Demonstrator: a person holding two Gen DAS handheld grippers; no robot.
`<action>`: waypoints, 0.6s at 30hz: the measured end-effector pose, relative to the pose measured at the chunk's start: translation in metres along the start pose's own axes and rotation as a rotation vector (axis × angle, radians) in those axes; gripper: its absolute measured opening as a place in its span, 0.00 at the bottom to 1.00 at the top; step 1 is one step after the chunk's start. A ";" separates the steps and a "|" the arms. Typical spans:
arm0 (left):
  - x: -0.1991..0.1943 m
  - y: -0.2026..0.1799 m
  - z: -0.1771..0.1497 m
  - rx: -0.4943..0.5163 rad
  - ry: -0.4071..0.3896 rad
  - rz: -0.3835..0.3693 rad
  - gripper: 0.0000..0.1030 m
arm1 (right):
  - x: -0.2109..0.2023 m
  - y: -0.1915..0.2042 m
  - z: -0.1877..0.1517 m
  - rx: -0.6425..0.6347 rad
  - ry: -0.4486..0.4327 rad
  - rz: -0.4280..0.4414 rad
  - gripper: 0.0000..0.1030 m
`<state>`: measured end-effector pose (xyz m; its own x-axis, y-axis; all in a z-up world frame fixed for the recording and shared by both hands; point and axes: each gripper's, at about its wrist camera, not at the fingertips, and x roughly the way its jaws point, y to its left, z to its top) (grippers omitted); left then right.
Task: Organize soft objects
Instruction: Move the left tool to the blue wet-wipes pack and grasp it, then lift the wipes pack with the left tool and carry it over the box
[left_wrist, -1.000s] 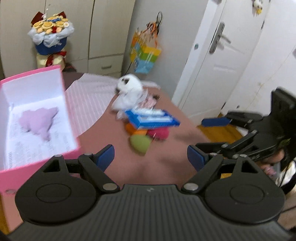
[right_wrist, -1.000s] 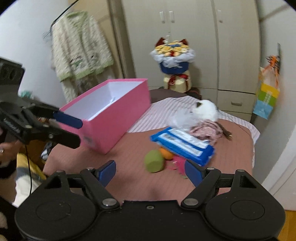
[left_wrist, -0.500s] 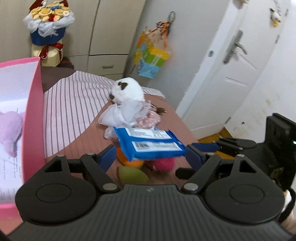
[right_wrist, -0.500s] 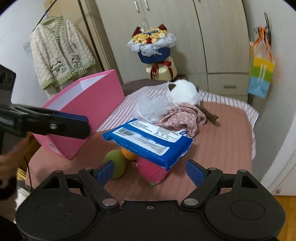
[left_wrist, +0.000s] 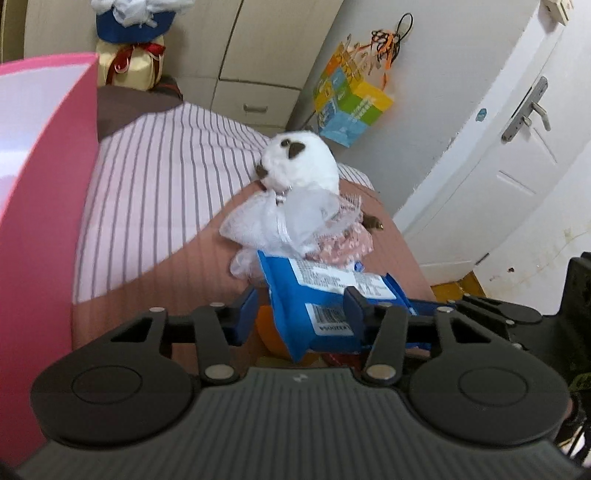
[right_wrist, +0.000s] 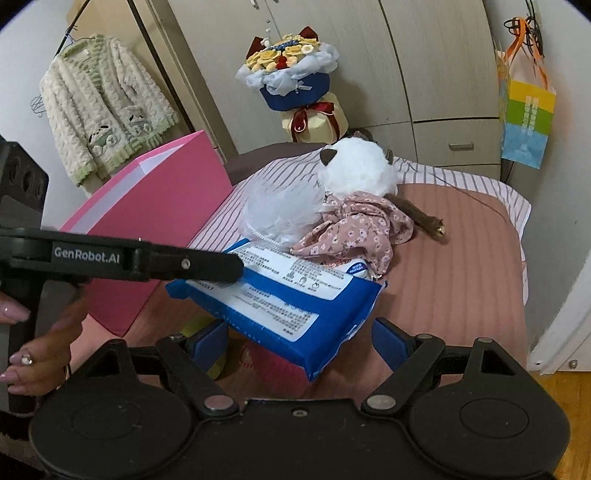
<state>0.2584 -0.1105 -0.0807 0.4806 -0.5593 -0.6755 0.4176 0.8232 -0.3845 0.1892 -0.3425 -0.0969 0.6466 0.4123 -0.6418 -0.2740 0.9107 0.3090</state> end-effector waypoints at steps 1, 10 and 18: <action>0.002 0.000 -0.001 -0.010 0.009 -0.010 0.38 | 0.001 0.000 0.000 0.002 0.001 0.001 0.85; -0.002 -0.023 -0.009 0.090 -0.026 0.054 0.28 | 0.004 0.012 -0.003 -0.049 0.005 -0.023 0.74; -0.014 -0.039 -0.014 0.134 -0.049 0.074 0.28 | -0.007 0.025 -0.003 -0.096 -0.013 -0.091 0.70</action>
<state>0.2247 -0.1340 -0.0649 0.5492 -0.5042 -0.6665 0.4770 0.8440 -0.2453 0.1755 -0.3226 -0.0871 0.6806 0.3279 -0.6552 -0.2803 0.9428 0.1806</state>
